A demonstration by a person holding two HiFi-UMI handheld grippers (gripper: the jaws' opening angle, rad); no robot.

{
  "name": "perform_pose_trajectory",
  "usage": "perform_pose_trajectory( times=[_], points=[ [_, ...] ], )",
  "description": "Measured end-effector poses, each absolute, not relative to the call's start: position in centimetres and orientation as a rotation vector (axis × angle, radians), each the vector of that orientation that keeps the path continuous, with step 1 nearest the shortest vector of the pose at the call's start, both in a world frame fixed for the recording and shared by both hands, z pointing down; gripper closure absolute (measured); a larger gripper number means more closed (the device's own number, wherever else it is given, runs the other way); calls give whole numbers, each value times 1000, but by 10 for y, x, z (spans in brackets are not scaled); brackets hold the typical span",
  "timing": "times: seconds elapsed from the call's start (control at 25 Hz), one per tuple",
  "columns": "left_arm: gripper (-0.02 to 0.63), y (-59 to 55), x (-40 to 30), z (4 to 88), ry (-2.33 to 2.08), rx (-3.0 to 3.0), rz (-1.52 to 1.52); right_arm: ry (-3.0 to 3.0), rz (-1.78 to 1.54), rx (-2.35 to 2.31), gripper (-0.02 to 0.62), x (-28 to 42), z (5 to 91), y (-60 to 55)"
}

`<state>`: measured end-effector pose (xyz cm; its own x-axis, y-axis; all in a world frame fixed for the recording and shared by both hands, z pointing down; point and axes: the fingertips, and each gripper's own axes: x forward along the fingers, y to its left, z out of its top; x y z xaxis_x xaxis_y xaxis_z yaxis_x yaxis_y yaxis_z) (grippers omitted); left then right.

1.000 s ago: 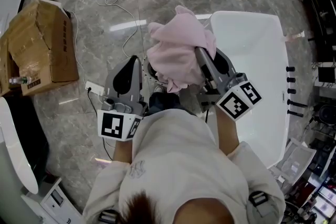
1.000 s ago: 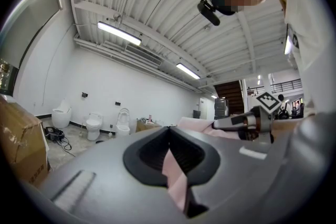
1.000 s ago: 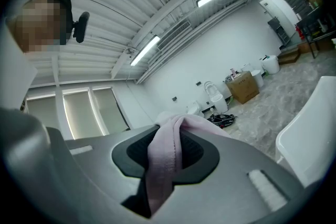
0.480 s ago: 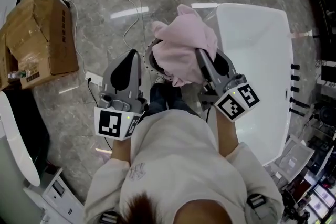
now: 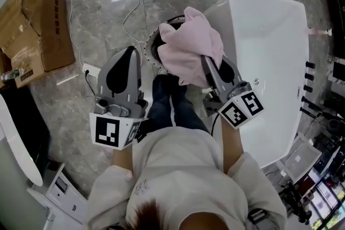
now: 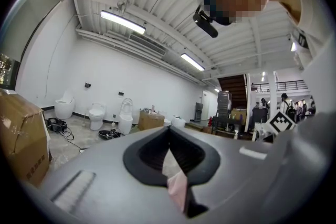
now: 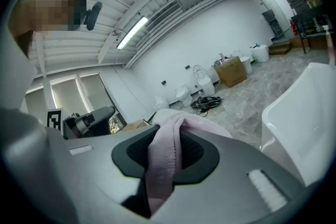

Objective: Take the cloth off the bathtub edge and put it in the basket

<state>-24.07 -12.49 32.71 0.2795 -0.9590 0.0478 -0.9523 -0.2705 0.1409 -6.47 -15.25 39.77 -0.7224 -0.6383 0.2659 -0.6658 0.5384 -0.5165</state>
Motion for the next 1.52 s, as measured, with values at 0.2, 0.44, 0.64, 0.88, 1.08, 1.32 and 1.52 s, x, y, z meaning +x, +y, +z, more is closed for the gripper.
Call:
perform_pose_trajectory(
  times=[0.2,0.44,0.64,0.88,1.08,1.32,1.52],
  points=[
    [592,-138,-241,363,-1814,2347,-102,-2651,927,1143,520,-68,453,-153],
    [592,-143,-227,419,-1781,2274,-114,-2573,966,1114,521,-71,533,-148],
    [592,-143,-219,457,-1763,2227,-132,-2498,995,1128,521,-72,596,-149],
    [592,-145,-208,497,-1759,2214,-118,-2390,988,1128,520,-70,669,-151],
    [592,-141,-202,522,-1747,2184,-108,-2273,984,1131,520,-63,734,-155],
    [592,-137,-208,533,-1740,2160,-82,-2151,1028,1147,520,-58,792,-159],
    [592,-138,-207,538,-1732,2158,-72,-2056,1036,1114,520,-58,835,-162]
  ],
)
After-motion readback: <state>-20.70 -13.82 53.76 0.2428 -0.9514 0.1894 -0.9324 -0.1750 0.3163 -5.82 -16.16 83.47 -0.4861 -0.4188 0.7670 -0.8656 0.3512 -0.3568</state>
